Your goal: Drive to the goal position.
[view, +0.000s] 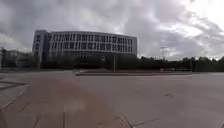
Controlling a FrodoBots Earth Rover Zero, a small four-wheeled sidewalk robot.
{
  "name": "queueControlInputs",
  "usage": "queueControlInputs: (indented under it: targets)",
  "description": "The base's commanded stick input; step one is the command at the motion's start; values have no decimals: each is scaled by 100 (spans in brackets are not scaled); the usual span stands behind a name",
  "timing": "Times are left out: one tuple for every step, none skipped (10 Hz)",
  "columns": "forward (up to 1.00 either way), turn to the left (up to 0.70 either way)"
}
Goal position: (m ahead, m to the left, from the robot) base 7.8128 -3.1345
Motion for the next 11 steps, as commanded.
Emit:
queueControlInputs:
  targets:
    - [70,0]
    - [70,0]
    - [70,0]
    - [70,0]
    - [70,0]
    - [70,0]
    - [70,0]
    - [70,0]
    - [70,0]
    - [70,0]
    - [70,0]
